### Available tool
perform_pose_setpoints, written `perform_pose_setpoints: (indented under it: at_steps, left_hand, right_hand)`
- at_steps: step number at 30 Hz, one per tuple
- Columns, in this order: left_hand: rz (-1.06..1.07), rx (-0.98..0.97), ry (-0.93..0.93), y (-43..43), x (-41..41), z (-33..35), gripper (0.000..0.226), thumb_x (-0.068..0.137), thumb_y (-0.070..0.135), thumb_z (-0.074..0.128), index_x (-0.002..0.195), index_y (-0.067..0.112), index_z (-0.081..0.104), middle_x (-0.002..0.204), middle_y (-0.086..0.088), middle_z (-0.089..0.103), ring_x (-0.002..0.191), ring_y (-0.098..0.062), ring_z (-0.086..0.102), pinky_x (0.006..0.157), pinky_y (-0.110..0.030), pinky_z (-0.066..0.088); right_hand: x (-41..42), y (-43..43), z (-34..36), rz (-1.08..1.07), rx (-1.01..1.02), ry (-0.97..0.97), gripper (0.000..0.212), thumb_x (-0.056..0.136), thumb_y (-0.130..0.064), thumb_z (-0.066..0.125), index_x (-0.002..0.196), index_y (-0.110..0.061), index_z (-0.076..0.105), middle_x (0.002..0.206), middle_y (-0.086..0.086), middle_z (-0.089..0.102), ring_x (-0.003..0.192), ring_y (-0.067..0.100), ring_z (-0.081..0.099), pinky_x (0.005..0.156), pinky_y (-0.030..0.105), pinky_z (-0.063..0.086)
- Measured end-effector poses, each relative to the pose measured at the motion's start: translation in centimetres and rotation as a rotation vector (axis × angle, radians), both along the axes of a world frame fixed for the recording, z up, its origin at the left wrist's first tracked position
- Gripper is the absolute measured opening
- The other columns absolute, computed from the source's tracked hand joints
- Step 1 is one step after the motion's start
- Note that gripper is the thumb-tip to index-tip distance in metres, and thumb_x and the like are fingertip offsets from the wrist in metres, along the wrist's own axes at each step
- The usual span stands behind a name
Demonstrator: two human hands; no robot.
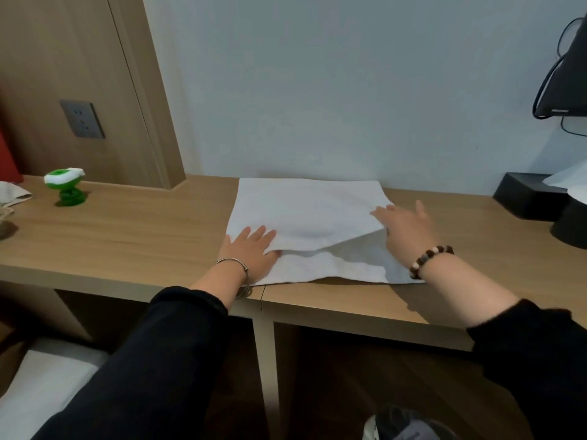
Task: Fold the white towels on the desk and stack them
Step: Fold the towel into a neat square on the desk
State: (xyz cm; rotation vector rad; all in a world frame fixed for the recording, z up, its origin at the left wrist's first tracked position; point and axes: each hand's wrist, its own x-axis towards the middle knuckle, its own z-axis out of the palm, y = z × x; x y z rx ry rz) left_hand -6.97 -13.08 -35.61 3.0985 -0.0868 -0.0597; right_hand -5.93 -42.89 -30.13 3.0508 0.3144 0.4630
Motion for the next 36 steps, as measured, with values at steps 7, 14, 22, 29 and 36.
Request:
perform_pose_setpoints:
  at_steps: [7,14,22,29,36]
  left_hand:
    - [-0.018,-0.104,-0.035,-0.1,-0.8,1.2,0.049,0.1,0.024,0.024,0.148,0.033,0.022,0.157,0.011,0.014,0.146,-0.014,0.006,0.118,-0.045,0.004]
    - [-0.13,-0.05,-0.433,-0.5,-2.8,5.8,0.044,0.096,0.003,0.033,0.133,0.023,0.049,0.138,0.0,0.052,0.139,-0.02,0.032,0.113,-0.041,0.018]
    - [-0.251,0.21,-0.299,-0.3,-7.1,2.1,0.052,0.095,0.005,0.036,0.142,0.026,0.034,0.145,0.006,0.04,0.138,-0.017,0.03,0.113,-0.039,0.018]
    - [-0.235,-0.057,-0.175,-0.3,-8.4,0.1,0.044,0.102,0.031,0.03,0.146,0.029,0.032,0.154,0.004,0.027,0.143,-0.015,0.021,0.114,-0.03,0.017]
    - [-0.089,-0.217,-0.425,-1.1,-7.4,3.6,0.038,0.1,0.015,0.038,0.136,0.024,0.049,0.132,-0.003,0.056,0.121,-0.026,0.05,0.101,-0.039,0.039]
  right_hand:
    - [-2.8,-2.5,-3.6,-0.021,0.084,0.372,0.069,0.092,0.008,0.026,0.15,-0.027,0.02,0.159,-0.001,0.013,0.146,0.016,0.012,0.119,0.042,0.012]
    - [-2.4,-2.0,-1.7,-0.101,0.238,0.076,0.064,0.087,0.008,0.039,0.142,-0.023,0.039,0.146,0.002,0.043,0.134,0.019,0.039,0.118,0.045,0.002]
    - [-5.1,-3.9,-3.4,0.015,-0.071,0.13,0.061,0.09,0.002,0.036,0.141,-0.03,0.039,0.156,-0.005,0.025,0.145,0.014,0.015,0.117,0.045,0.003]
    - [-5.7,-3.3,-3.9,-0.032,-0.081,0.184,0.056,0.088,0.0,0.032,0.136,-0.027,0.043,0.144,-0.004,0.043,0.139,0.016,0.028,0.116,0.047,0.01]
    - [-5.3,-1.8,-1.9,-0.008,0.252,-0.077,0.061,0.085,0.011,0.039,0.138,-0.019,0.047,0.147,0.001,0.042,0.138,0.014,0.033,0.117,0.043,0.0]
